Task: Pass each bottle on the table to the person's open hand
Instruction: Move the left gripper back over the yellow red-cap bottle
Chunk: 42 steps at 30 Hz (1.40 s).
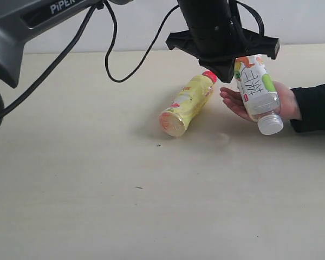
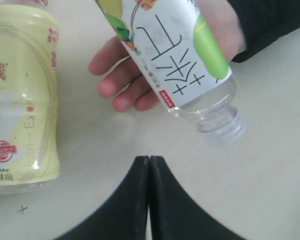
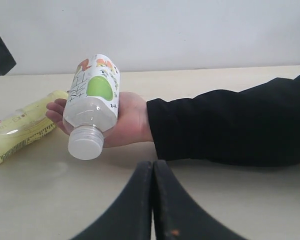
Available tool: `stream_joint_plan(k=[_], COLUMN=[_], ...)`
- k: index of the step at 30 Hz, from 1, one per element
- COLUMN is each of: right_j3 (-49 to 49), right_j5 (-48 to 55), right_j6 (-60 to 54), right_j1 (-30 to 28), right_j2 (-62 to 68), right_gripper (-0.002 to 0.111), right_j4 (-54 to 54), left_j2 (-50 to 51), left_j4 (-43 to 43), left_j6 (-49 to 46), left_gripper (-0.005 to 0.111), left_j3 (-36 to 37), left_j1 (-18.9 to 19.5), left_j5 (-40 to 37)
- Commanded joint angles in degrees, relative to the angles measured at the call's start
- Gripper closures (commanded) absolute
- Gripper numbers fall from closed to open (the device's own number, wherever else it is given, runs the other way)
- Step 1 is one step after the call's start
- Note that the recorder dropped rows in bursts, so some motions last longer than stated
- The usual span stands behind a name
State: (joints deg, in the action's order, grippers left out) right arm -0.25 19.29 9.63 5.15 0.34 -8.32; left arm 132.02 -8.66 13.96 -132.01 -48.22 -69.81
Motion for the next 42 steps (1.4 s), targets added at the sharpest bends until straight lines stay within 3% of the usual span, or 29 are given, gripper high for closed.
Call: stream_joint_plan(k=[1, 13, 26, 32, 35, 42], right_j3=[0.3, 0.3, 0.3, 0.3, 0.3, 0.3], right_j5=[-0.9, -0.9, -0.9, -0.9, -0.9, -0.9], right_j6=[0.0, 0.0, 0.0, 0.0, 0.0, 0.0], right_j1=[-0.3, -0.3, -0.3, -0.3, -0.3, -0.3], right_j2=[-0.3, -0.3, -0.3, -0.3, -0.3, -0.3], right_gripper=[0.108, 0.108, 0.108, 0.108, 0.108, 0.108], right_j4=[0.3, 0.3, 0.3, 0.3, 0.3, 0.3], left_j2=[-3.0, -11.2, -24.8, -30.8, -33.2, -36.8], left_j4=[1.0, 3.7, 5.4, 5.4, 5.2, 5.2], left_j6=[-2.4, -6.4, -13.4, -18.9, -21.4, -23.2], left_gripper=[0.105, 0.105, 0.105, 0.105, 0.105, 0.105], left_j3=[3.3, 16.7, 40.4, 47.8, 48.8, 48.8], left_j1=[0.2, 0.2, 0.2, 0.2, 0.2, 0.3], left_j5=[-0.1, -0.1, 23.3, 27.4, 32.6, 33.2])
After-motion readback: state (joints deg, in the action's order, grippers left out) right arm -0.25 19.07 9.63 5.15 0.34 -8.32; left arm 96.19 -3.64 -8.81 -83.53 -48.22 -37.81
